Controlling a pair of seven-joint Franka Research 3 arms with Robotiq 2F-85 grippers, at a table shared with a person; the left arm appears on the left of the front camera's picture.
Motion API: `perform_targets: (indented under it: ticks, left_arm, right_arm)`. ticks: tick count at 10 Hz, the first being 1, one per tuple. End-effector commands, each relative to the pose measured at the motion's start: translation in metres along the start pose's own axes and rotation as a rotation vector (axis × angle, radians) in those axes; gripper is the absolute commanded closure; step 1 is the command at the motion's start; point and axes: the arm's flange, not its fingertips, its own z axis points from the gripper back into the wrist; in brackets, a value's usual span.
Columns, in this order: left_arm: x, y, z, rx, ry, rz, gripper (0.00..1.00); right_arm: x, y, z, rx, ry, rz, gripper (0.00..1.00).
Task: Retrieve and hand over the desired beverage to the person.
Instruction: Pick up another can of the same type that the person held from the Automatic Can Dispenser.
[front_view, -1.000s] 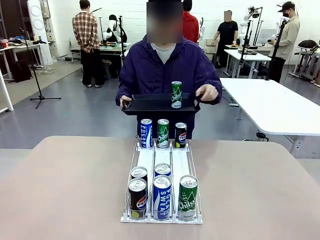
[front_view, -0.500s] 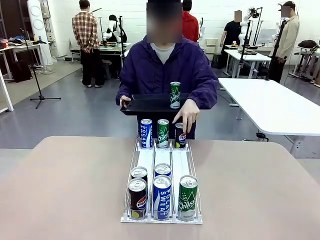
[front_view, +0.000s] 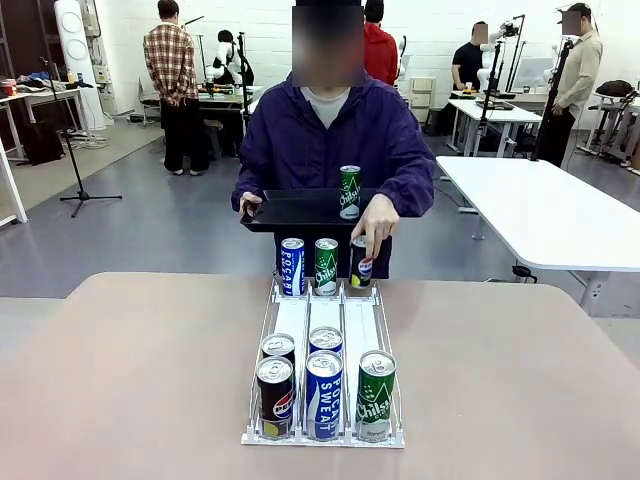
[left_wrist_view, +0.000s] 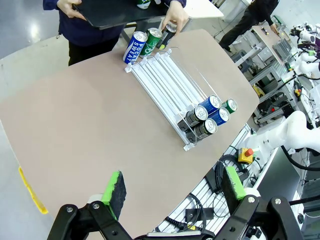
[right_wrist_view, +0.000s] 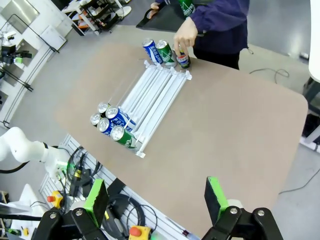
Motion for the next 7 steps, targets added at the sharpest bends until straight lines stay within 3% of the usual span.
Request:
perform_targets:
  ticks: [1,7]
  left_arm:
    - [-0.0004,0.0008,0.0020,-0.015,-0.007,-0.018,0.00]
    - [-0.0004,0.0008,0.0020,-0.015,-0.007,-0.018,0.00]
  right_arm:
    - [-0.0022,0.0004,-0.0027,0.023,-0.011,0.011,0.00]
    - [-0.0022,0.0004,-0.0027,0.023,-0.011,0.011,0.00]
